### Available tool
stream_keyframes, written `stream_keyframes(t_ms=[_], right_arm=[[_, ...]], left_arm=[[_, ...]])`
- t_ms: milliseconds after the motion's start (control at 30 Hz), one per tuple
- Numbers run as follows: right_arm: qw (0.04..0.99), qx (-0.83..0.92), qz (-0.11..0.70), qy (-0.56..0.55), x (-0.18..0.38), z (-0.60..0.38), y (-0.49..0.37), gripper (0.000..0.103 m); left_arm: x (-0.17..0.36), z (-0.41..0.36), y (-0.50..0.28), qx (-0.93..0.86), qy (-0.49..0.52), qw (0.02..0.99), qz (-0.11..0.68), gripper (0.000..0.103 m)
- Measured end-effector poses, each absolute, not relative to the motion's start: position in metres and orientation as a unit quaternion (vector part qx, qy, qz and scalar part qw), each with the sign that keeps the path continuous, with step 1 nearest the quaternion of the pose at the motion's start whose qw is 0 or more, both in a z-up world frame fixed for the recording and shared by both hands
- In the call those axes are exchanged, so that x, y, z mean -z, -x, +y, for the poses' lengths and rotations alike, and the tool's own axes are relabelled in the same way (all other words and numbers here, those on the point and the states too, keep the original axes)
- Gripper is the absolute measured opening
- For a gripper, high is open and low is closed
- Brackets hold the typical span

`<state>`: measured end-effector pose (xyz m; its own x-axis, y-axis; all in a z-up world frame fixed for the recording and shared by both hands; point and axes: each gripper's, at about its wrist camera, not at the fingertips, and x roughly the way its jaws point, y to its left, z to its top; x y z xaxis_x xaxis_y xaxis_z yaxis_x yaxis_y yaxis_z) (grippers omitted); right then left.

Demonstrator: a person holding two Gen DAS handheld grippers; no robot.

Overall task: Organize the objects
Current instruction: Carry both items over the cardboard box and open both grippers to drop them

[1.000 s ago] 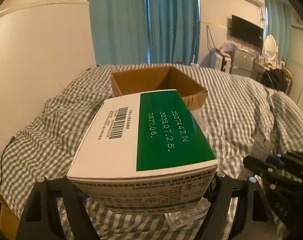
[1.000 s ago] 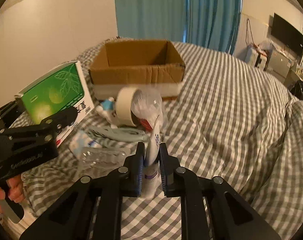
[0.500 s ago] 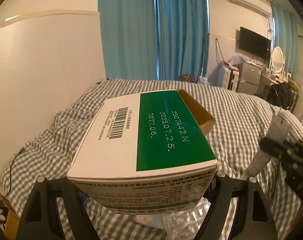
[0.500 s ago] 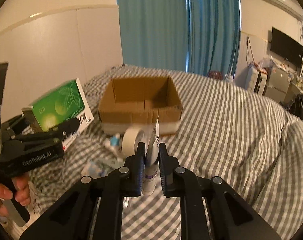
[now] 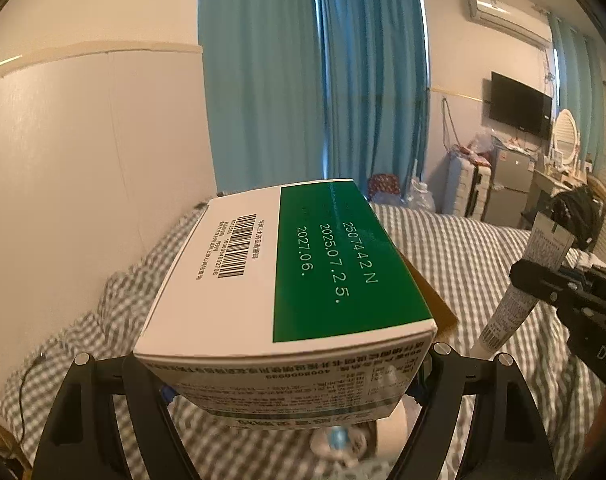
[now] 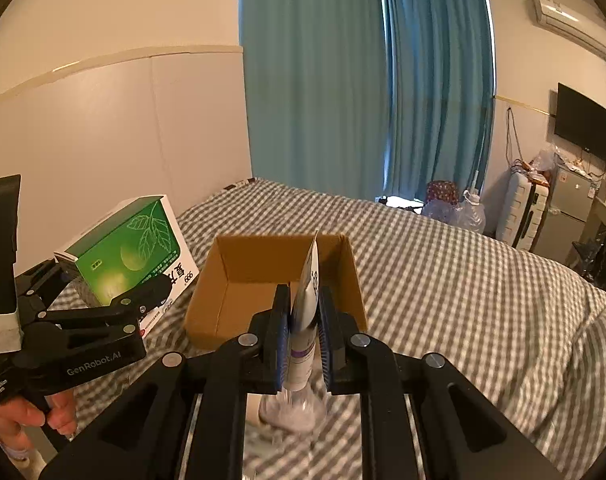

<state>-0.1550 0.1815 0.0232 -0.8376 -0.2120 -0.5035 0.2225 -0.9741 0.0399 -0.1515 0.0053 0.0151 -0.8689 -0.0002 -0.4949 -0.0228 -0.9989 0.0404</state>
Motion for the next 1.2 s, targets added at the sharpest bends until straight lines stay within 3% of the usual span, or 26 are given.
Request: stream_keyframes(t_ms=[367,700,1000,1033,1133,1200], right_arm=[[0.119,0.956,0.007,-0.268,-0.021,0.171,0.238,0.013],[0.14,0.935,0.004,-0.325,0.03,0.151,0.291,0.013],[0.133,0.93,-0.007,-0.343,0.045,0.147,0.297,0.014],[0.132,0.932,-0.01,-0.338,0.04,0.15,0.294,0.019],[0.125,0.937,-0.02,-0.327,0.028,0.16,0.284,0.048],[0.121,0.94,-0.025,-0.318,0.014,0.167,0.277,0.049]], left_arm=[[0.012,-0.003,0.212,-0.96,0.278,0.003,0.026,0.083],[0.06,-0.003,0.238,-0.941,0.337,0.015,0.034,0.083],[0.044,0.002,0.235,-0.943,0.328,0.036,0.028,0.083],[0.041,0.003,0.234,-0.943,0.328,0.038,0.027,0.084],[0.027,0.006,0.23,-0.944,0.326,0.037,0.027,0.085],[0.015,0.011,0.226,-0.946,0.321,0.035,0.029,0.089]])
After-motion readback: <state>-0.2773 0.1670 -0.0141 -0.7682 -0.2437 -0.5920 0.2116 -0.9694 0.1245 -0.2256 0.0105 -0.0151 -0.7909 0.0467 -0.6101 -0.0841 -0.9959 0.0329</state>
